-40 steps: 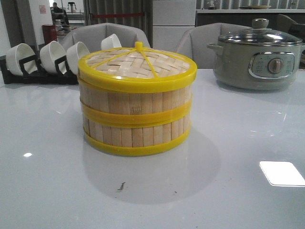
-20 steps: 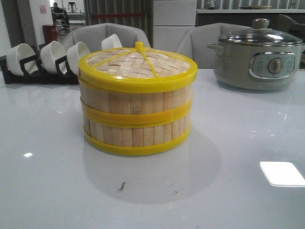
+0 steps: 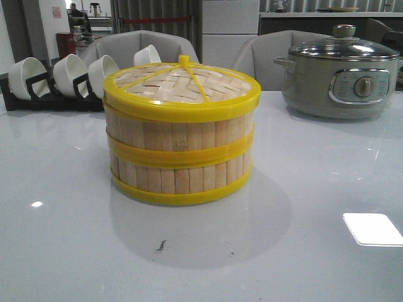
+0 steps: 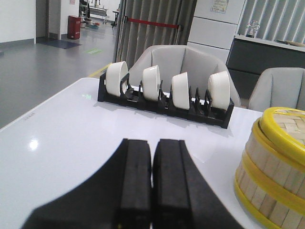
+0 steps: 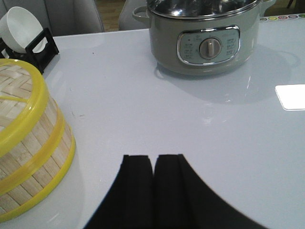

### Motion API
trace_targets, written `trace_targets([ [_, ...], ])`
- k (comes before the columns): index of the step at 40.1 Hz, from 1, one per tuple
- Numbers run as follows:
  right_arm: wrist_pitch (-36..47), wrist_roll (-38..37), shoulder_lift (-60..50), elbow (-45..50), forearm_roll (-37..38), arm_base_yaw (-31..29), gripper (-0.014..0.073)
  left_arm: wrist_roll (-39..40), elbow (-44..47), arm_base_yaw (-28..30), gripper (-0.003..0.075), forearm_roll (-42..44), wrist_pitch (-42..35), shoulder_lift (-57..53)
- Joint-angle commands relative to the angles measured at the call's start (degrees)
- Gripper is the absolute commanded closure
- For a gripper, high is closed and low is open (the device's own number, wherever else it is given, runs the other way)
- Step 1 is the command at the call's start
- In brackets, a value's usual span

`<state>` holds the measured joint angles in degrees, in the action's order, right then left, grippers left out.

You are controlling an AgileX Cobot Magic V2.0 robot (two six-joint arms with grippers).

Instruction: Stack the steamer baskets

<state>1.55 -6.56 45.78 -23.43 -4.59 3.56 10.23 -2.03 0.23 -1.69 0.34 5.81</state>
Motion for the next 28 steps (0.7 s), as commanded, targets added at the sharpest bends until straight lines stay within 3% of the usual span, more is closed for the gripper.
trace_targets([
  [1,4.4,0.2,-0.3,-1.7,0.6,-0.3,0.0568,0.4,0.9,0.1,0.0634,-0.3,-8.1,-1.2],
  [28,4.4,0.2,-0.3,-1.7,0.6,-0.3,0.0568,-0.2,2.5,0.1,0.0634,4.2,-3.1,-6.8],
])
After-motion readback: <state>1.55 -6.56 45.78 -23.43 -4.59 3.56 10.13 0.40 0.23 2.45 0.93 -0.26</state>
